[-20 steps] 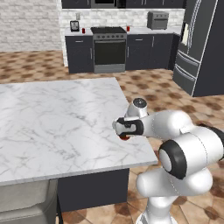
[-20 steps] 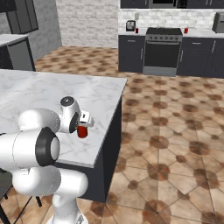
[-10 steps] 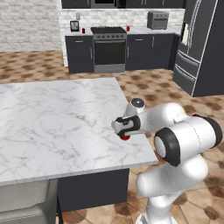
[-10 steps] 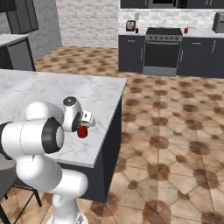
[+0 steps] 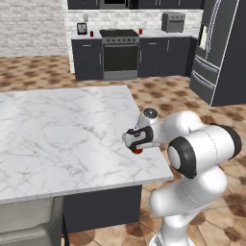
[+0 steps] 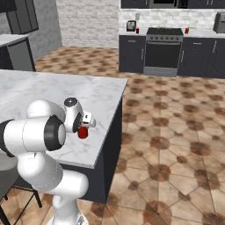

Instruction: Four empty soda cans are scattered around the kitchen. Gather all the cans and cluster them next to the stove for recycling.

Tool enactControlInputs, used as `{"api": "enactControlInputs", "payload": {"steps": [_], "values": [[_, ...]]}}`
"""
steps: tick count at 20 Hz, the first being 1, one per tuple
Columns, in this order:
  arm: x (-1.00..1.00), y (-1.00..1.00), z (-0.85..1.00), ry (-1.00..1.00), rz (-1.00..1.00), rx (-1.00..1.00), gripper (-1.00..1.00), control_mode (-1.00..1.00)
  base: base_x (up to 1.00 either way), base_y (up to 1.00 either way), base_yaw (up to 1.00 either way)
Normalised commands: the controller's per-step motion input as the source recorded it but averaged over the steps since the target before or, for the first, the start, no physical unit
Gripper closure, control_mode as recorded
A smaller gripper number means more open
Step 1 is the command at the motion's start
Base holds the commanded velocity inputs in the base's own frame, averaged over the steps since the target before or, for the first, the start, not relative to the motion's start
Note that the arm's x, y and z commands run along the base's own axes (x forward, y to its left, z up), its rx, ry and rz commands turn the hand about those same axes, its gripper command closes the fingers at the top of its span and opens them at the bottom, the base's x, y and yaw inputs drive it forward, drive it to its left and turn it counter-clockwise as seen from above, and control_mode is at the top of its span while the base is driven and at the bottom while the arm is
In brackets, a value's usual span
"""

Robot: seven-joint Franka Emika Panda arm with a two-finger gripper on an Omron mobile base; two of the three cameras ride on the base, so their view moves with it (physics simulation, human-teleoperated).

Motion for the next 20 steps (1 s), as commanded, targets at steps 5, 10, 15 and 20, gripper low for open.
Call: {"api": "enactControlInputs", "payload": {"steps": [5,10,15,20], "values": [[0.00,0.00,0.04,0.00,0.00,0.00,1.00,-1.00,0.00,0.00,0.00],[-0.05,-0.22,0.47,0.00,0.00,0.00,1.00,-1.00,0.00,0.00,0.00],[-0.30,-0.43,0.70,0.00,-0.02,0.00,1.00,-1.00,0.00,0.00,0.00],[-0.43,-0.52,0.67,0.00,-0.04,0.00,1.00,-1.00,0.00,0.00,0.00]]}}
